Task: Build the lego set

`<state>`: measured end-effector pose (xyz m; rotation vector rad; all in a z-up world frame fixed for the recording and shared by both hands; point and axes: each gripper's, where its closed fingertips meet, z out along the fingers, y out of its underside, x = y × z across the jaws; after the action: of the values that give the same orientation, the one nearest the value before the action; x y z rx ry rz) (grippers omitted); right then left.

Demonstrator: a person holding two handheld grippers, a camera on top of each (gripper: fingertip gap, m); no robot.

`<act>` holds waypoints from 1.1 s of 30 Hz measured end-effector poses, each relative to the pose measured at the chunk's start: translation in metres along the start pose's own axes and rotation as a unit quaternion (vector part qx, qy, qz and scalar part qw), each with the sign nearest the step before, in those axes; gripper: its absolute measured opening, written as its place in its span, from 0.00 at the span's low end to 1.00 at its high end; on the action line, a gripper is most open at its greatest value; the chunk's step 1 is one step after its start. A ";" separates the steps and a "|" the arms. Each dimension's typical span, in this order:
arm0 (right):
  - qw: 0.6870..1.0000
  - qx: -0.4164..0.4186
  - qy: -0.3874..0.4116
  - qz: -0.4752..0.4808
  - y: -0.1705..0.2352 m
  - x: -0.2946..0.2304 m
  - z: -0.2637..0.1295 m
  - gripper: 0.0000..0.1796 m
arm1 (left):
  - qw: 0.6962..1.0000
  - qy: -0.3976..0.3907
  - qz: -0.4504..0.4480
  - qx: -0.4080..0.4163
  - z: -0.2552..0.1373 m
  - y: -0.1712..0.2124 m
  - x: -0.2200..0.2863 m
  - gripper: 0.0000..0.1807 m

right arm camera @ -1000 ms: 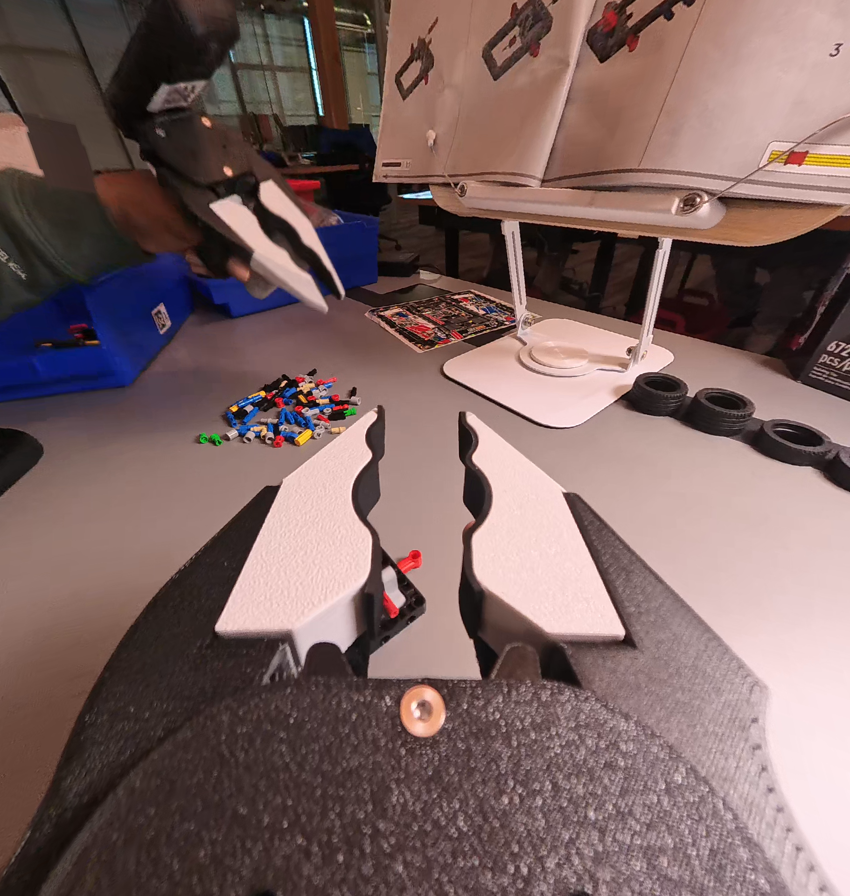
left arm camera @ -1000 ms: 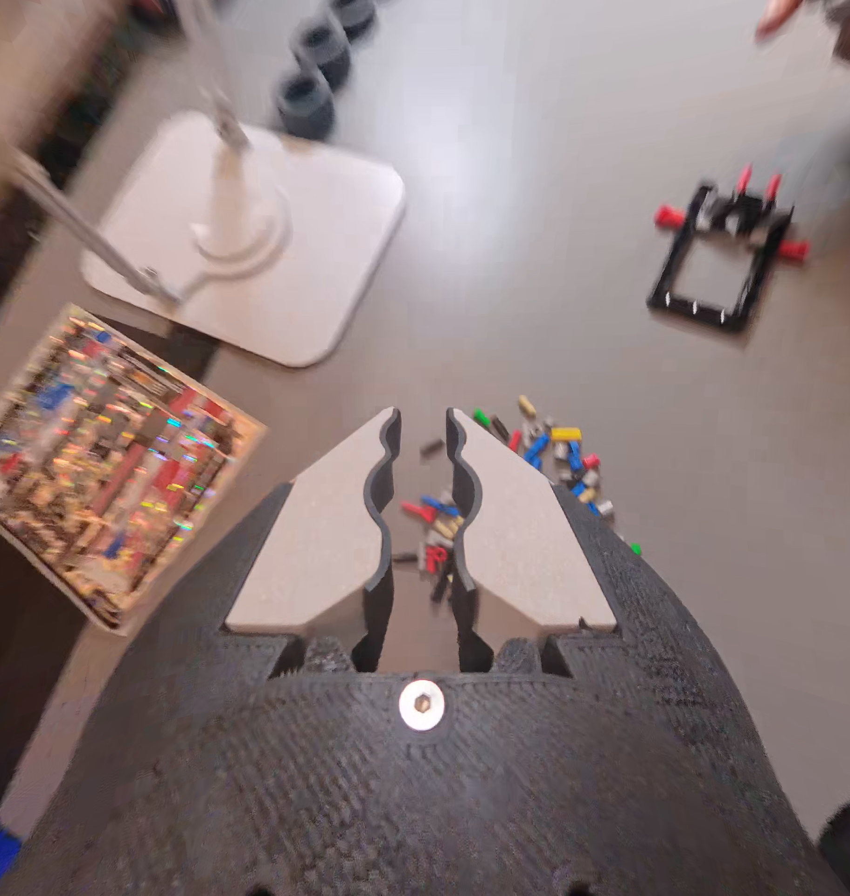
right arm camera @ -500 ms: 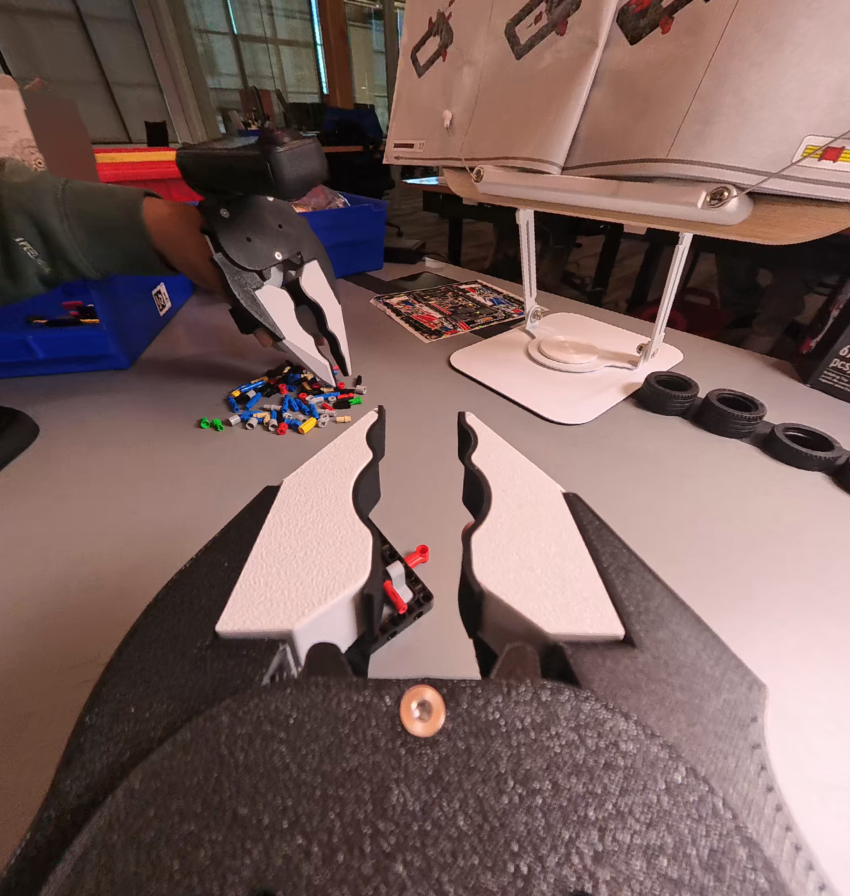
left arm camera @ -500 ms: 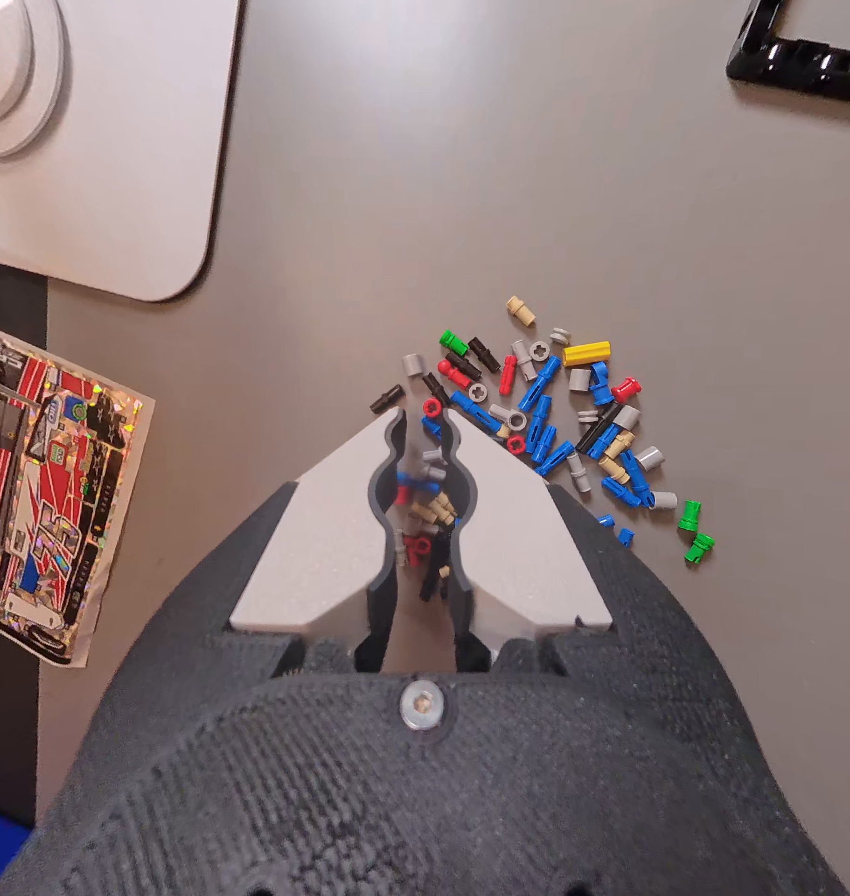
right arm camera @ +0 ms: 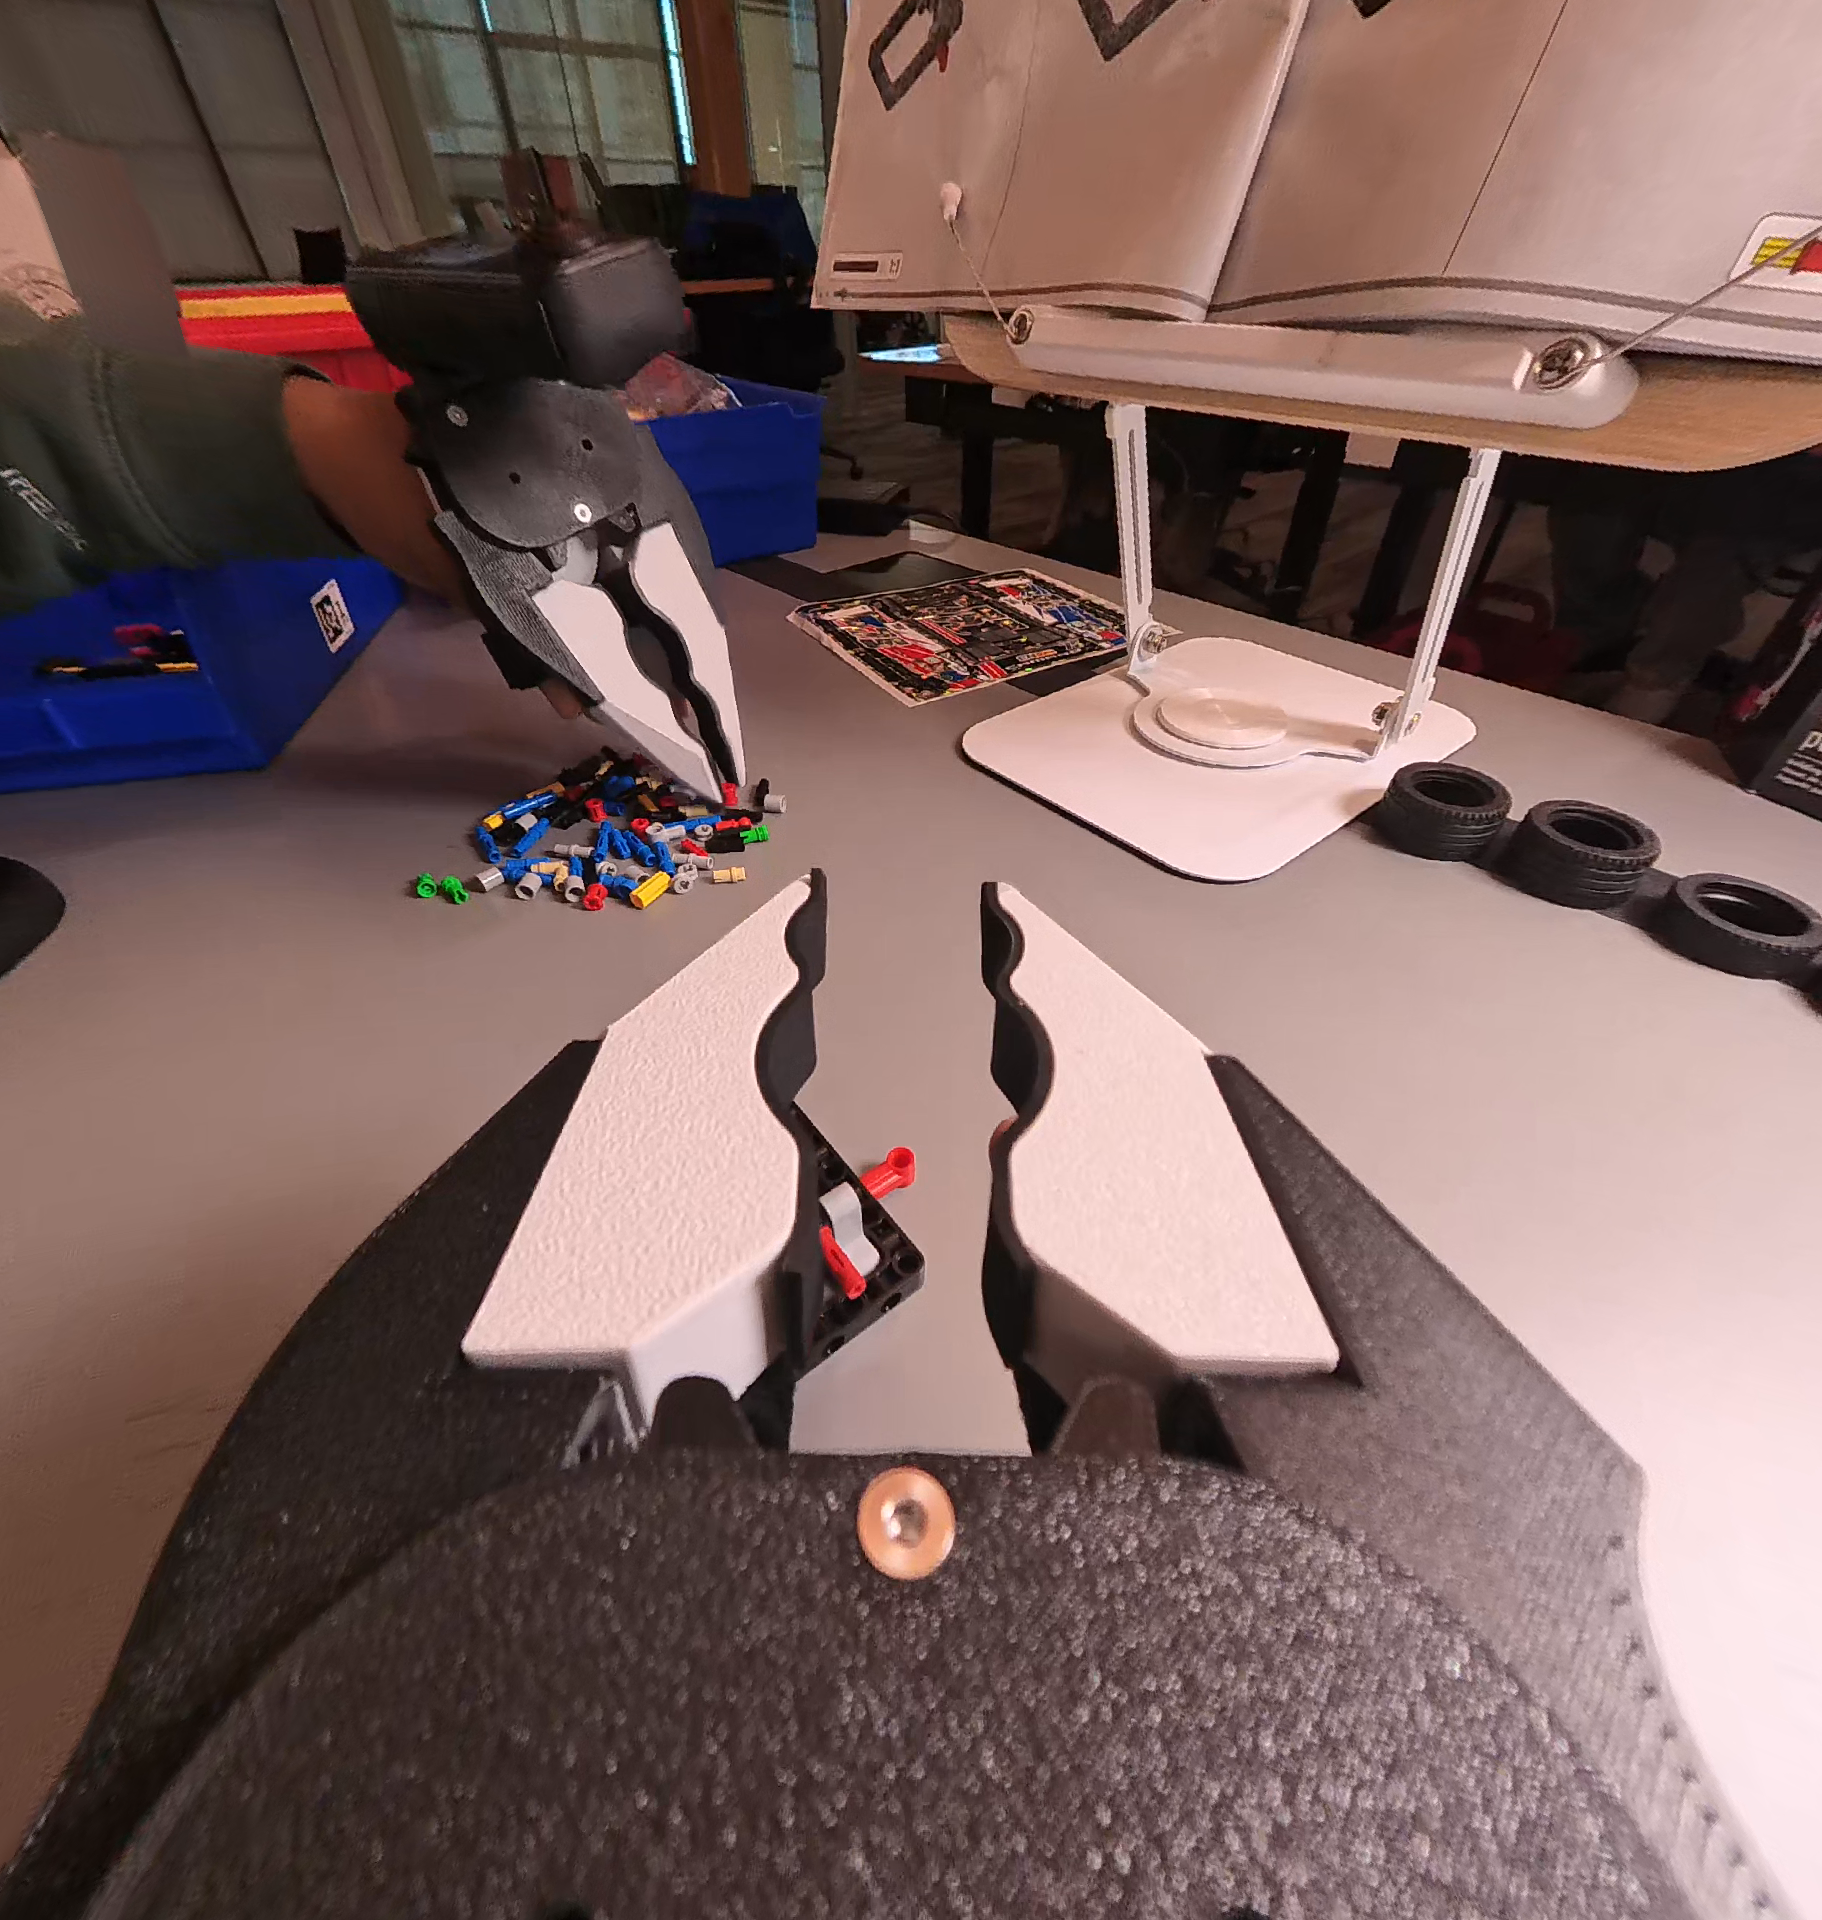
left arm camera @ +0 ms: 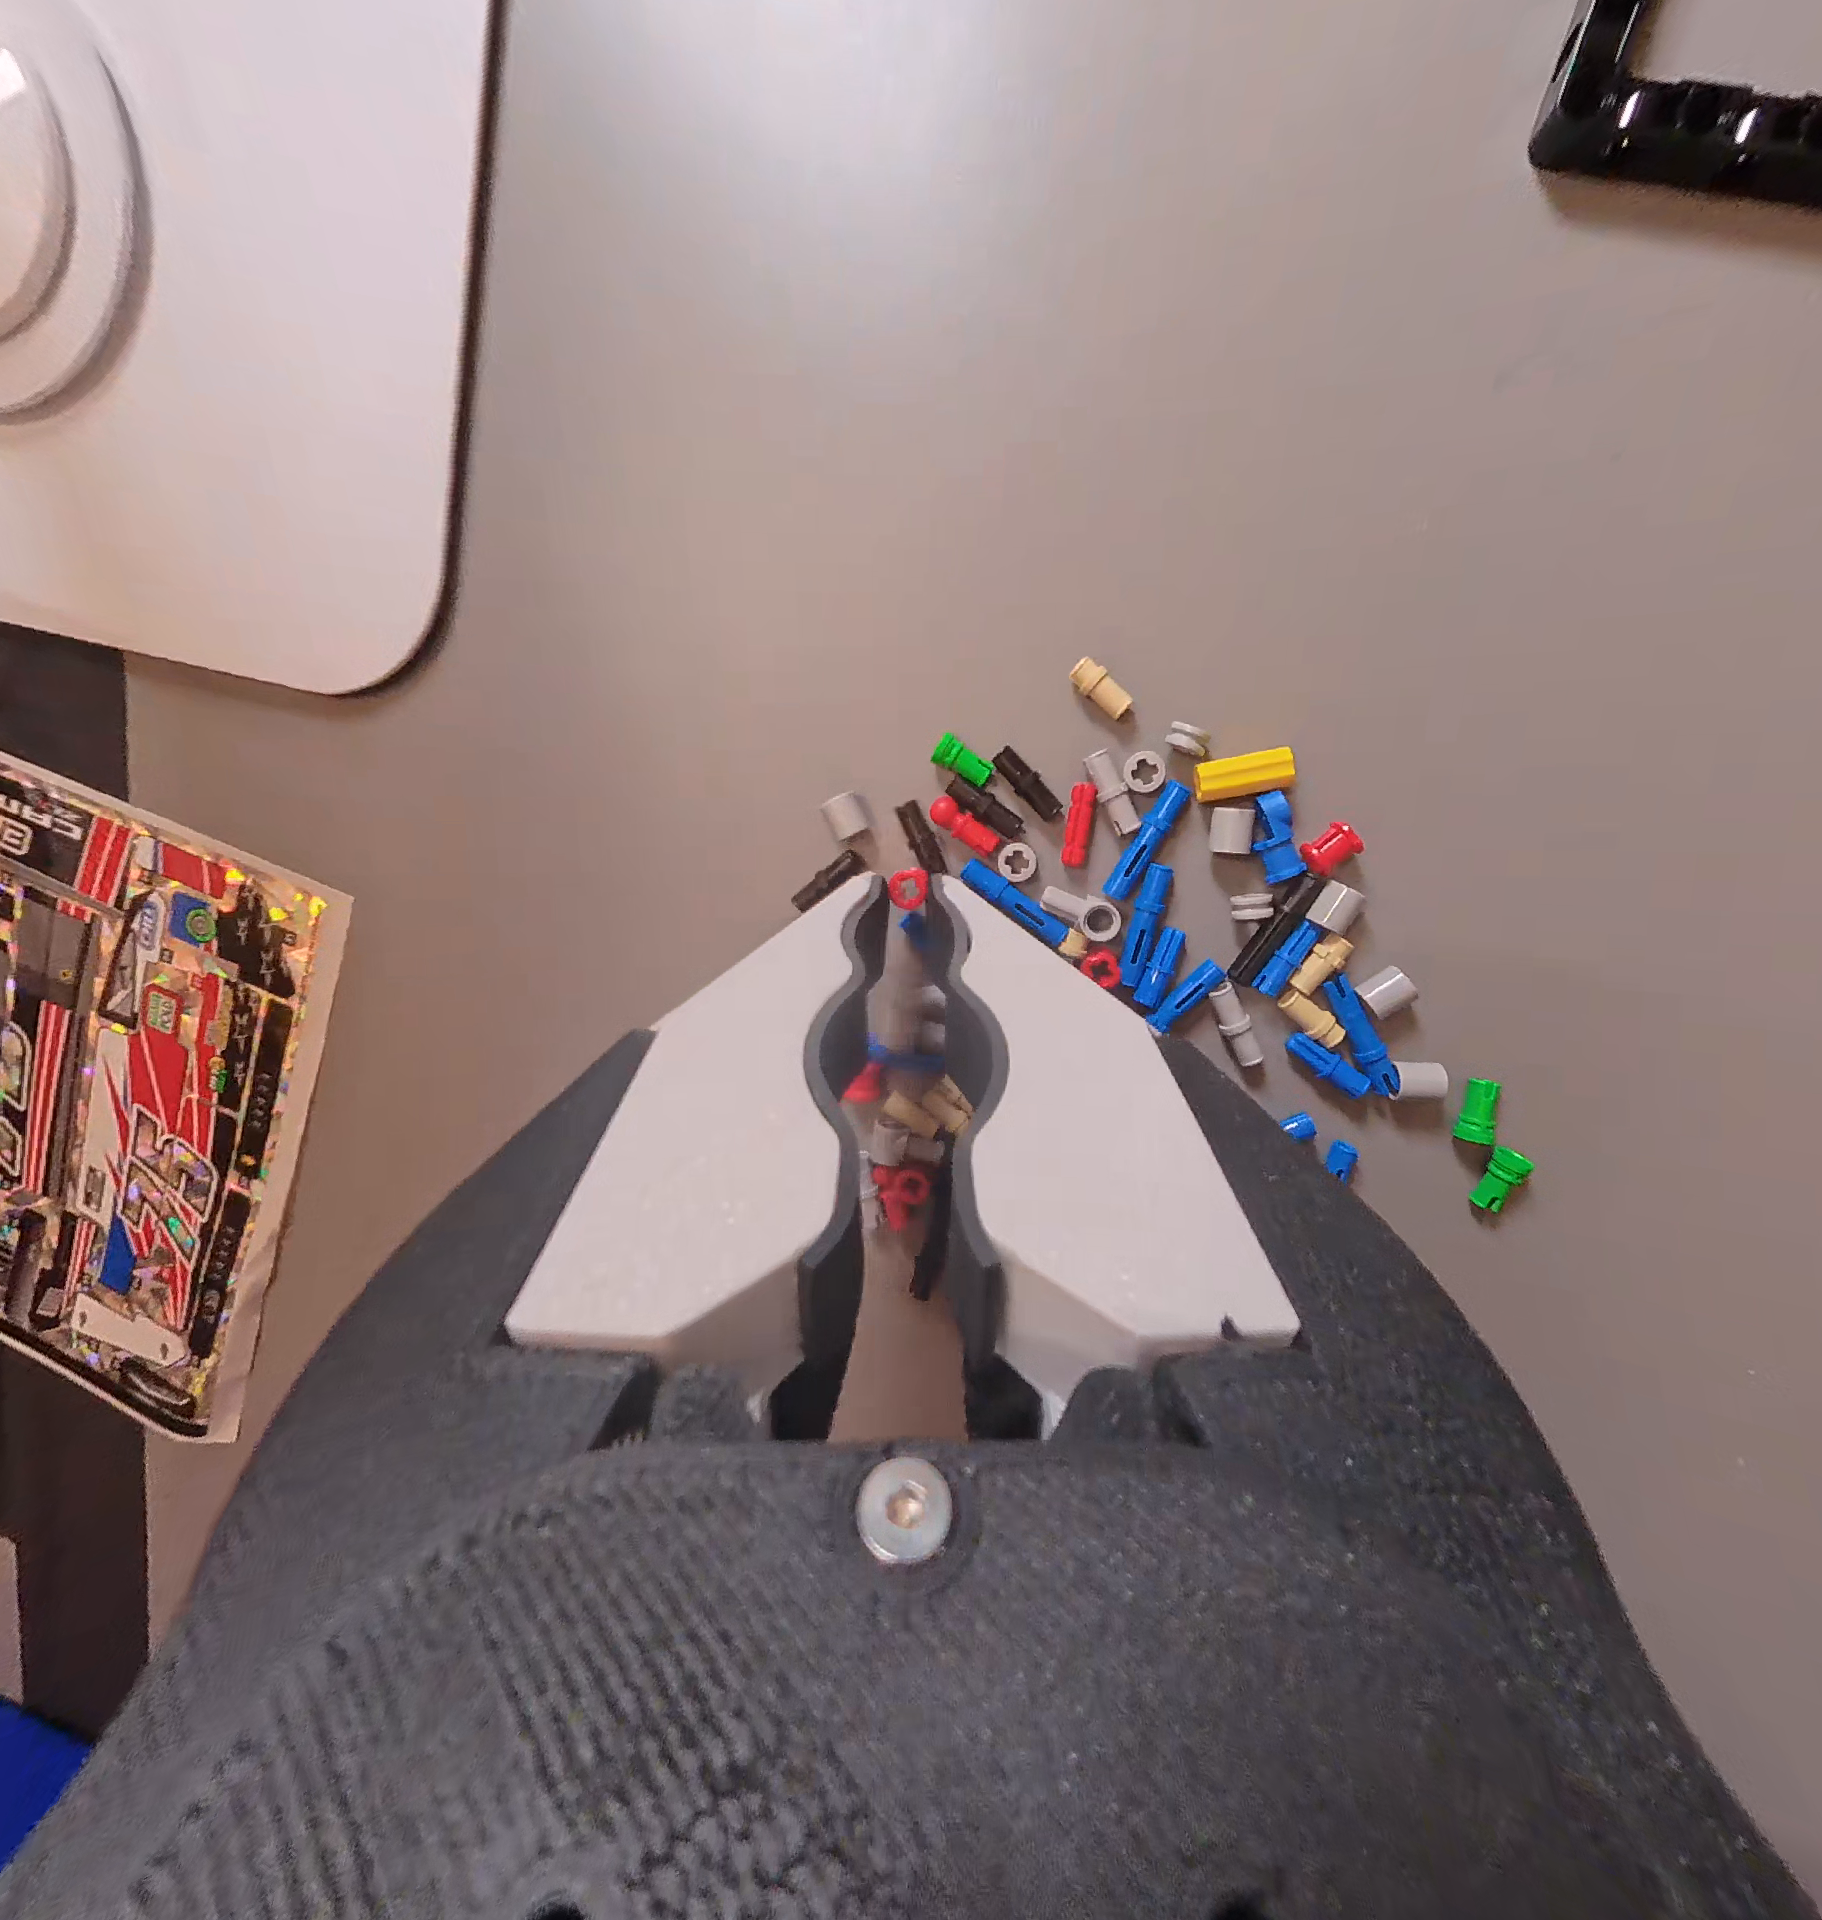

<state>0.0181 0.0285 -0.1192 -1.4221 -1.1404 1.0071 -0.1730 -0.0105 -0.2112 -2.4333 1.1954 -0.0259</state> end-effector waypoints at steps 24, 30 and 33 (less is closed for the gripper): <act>1.000 -0.020 0.004 0.014 0.014 -0.001 0.010 0.15 | 0.974 -0.018 -0.120 0.190 -0.069 -0.058 -0.031 0.03; 1.000 -0.008 -0.010 0.008 0.007 -0.006 0.006 0.15 | 0.949 -0.044 -0.163 0.265 -0.106 -0.094 -0.047 0.03; 1.000 0.000 -0.015 -0.003 0.002 -0.006 0.002 0.15 | 0.915 -0.030 -0.215 0.342 -0.122 -0.122 -0.042 0.03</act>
<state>0.0151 0.0227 -0.1212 -1.4060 -1.1659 1.0286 -0.1326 0.0422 -0.0467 -1.9822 0.4731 -0.4223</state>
